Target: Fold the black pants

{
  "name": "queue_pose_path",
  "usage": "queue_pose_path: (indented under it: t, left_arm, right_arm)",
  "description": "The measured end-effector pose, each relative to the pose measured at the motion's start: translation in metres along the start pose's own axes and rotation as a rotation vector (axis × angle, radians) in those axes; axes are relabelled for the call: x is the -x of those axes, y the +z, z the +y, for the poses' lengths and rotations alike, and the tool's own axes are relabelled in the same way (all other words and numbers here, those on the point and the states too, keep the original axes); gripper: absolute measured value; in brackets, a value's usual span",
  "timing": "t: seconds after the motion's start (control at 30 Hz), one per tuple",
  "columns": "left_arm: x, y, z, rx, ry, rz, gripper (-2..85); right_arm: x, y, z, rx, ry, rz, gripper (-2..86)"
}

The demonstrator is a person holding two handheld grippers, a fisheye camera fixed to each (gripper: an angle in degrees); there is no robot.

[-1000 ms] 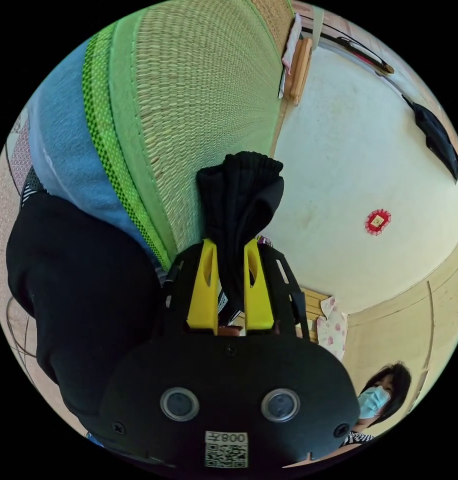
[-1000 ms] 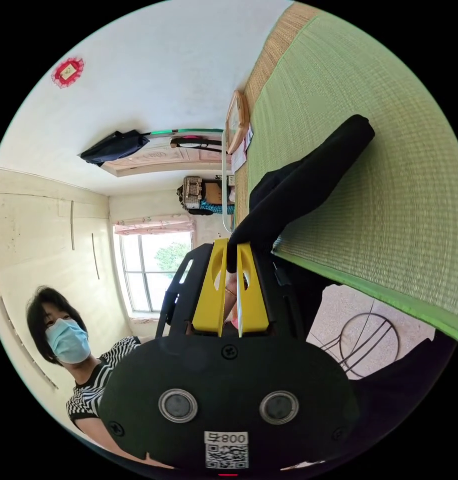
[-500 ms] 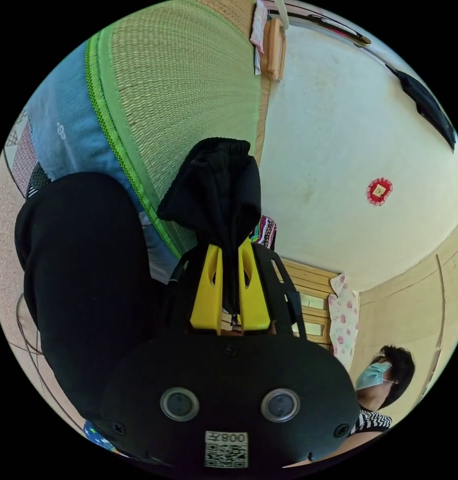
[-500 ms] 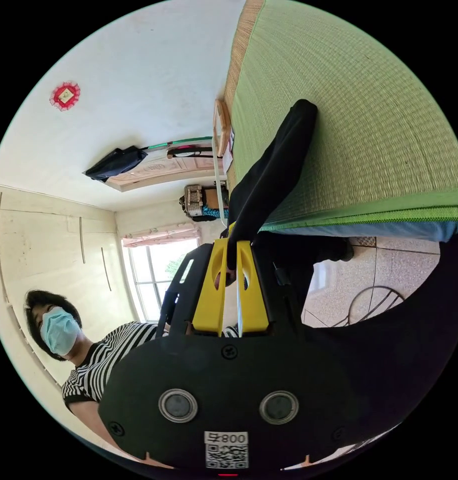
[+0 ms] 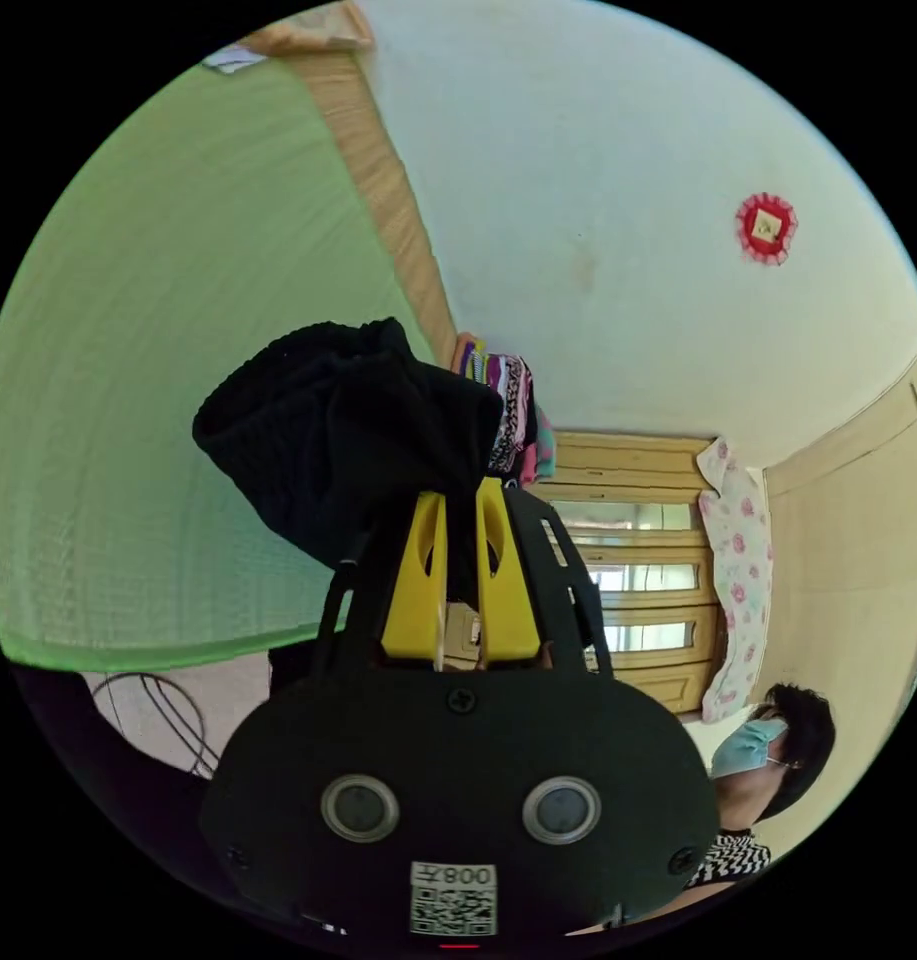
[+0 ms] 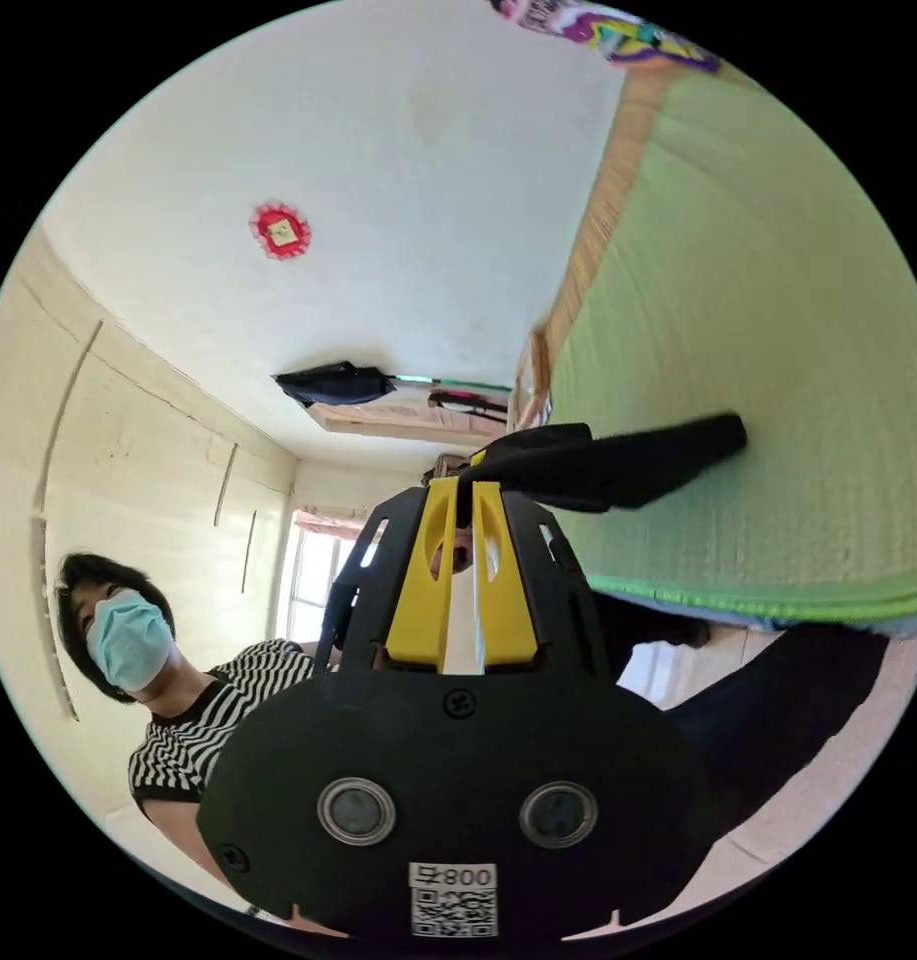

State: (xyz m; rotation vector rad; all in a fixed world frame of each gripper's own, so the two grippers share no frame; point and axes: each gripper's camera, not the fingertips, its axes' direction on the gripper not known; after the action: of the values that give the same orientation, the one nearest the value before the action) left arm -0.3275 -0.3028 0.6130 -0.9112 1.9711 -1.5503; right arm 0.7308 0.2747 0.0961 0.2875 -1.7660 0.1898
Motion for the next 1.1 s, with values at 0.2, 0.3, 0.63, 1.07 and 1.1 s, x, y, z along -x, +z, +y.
queue_pose_path:
  t: [0.2, 0.3, 0.63, 1.07, 1.1]
  left_arm:
    - [-0.160, 0.185, -0.063, 0.162, 0.306, 0.164, 5.4]
    - [-0.238, 0.283, -0.073, 0.253, 0.456, 0.244, 5.5]
    - [-0.279, 0.569, -0.063, 0.561, 0.480, 0.092, 5.5]
    - [-0.338, 0.692, -0.074, 0.536, 0.466, 0.050, 5.5]
    - [-0.341, 0.697, -0.074, 0.533, 0.459, 0.054, 5.5]
  right_arm:
    - [0.111, -0.144, -0.040, -0.213, -0.299, 0.085, 1.3]
    - [0.168, -0.225, -0.035, -0.367, -0.443, 0.146, 0.7]
    - [0.135, -0.406, 0.054, -0.734, -0.296, 0.340, 0.6]
    - [0.070, -0.430, 0.023, -0.613, -0.051, 0.371, 9.3]
    - [0.071, -0.432, 0.022, -0.611, -0.043, 0.369, 9.4]
